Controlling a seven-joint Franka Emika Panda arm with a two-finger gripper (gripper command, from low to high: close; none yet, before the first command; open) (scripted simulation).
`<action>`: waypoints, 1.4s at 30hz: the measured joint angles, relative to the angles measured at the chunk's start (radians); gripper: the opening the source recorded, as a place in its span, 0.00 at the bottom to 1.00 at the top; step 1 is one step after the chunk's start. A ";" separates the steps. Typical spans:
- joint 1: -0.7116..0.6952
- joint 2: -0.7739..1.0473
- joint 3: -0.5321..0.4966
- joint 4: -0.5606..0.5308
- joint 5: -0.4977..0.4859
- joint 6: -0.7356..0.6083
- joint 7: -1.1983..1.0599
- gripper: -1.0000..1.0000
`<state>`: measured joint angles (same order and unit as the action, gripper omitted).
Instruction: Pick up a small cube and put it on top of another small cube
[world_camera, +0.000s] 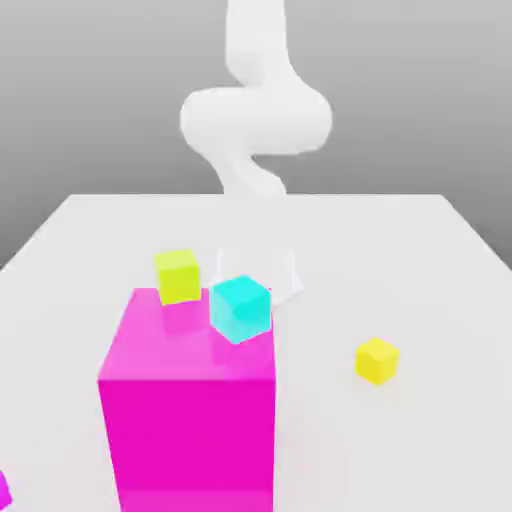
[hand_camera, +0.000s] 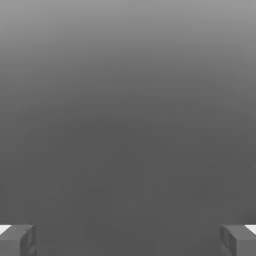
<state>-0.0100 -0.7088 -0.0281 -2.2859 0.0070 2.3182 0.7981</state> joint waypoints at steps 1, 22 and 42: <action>-0.004 0.039 -0.013 0.006 0.004 0.008 -0.001 0.50; -0.153 0.805 -0.221 0.124 0.166 0.160 -0.090 0.50; -0.320 1.333 -0.207 0.220 0.293 0.341 -0.167 0.00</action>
<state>-0.3295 0.6245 -0.2355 -2.0659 0.3002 2.6590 0.6316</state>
